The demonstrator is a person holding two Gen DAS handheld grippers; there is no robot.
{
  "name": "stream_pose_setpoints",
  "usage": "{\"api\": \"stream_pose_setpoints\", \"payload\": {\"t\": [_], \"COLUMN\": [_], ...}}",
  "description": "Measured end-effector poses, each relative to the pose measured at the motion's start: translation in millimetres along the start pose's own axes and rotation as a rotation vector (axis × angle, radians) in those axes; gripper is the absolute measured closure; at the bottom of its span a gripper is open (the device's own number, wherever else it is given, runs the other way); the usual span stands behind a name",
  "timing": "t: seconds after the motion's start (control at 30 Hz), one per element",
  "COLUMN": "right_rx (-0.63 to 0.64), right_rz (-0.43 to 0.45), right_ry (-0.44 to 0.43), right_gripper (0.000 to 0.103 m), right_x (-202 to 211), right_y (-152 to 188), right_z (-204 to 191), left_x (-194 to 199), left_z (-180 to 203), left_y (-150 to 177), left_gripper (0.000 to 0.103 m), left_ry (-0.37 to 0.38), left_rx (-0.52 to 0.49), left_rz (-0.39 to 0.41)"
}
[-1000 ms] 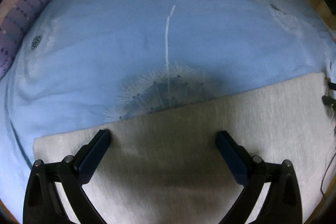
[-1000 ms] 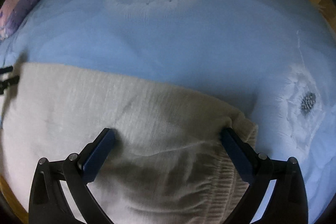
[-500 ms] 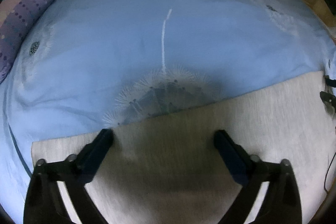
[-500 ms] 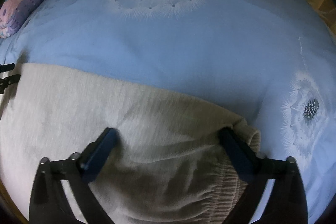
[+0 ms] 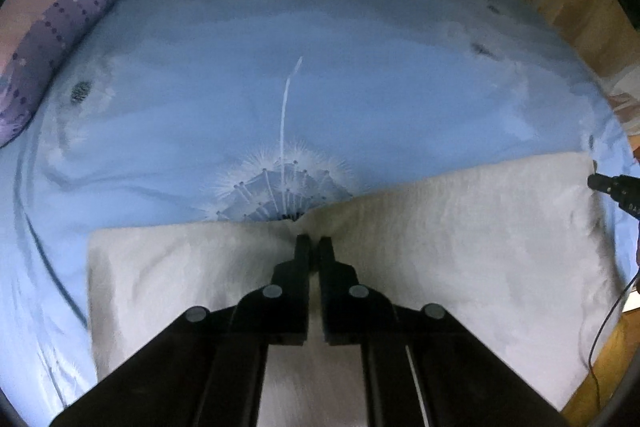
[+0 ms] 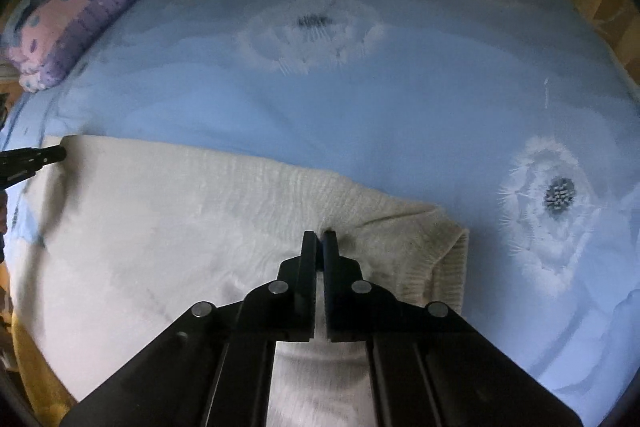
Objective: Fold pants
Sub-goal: 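Grasp the pants edge with both tools and fold it over the other half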
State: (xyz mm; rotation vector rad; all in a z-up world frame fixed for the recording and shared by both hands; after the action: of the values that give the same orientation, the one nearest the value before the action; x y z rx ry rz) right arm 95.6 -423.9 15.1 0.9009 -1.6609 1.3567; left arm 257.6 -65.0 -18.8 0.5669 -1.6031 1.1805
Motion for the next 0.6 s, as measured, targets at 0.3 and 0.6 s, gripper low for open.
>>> {"api": "stream_pose_setpoints", "payload": {"t": [0.3,0.6], "right_rx": [0.042,0.07], "right_rz": [0.076,0.113], "right_ry": [-0.022,-0.047], "right_gripper": [0.101,0.101], "right_x": [56,104], "right_y": [21,66], "right_z": [-20,-32], "left_x": [73,141], "left_z": [9,24], "left_y": [23,69], "left_gripper": [0.099,0.099], "left_ry": [0.013,0.016], "left_rx": [0.028,0.047], "left_rz": [0.115,0.203]}}
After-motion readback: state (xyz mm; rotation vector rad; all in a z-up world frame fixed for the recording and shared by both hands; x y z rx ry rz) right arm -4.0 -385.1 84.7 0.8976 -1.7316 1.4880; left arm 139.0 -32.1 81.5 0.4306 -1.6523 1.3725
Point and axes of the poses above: each gripper's, at about its wrist camera, not at the fingertips, and x roughly against the way its jaws point, z to its right, y to its underside, the point moved 5 cm from there along -x, roughly the way its jaws point, and after that the axes turned 8 degrees about -x, right-handed, at the moved point
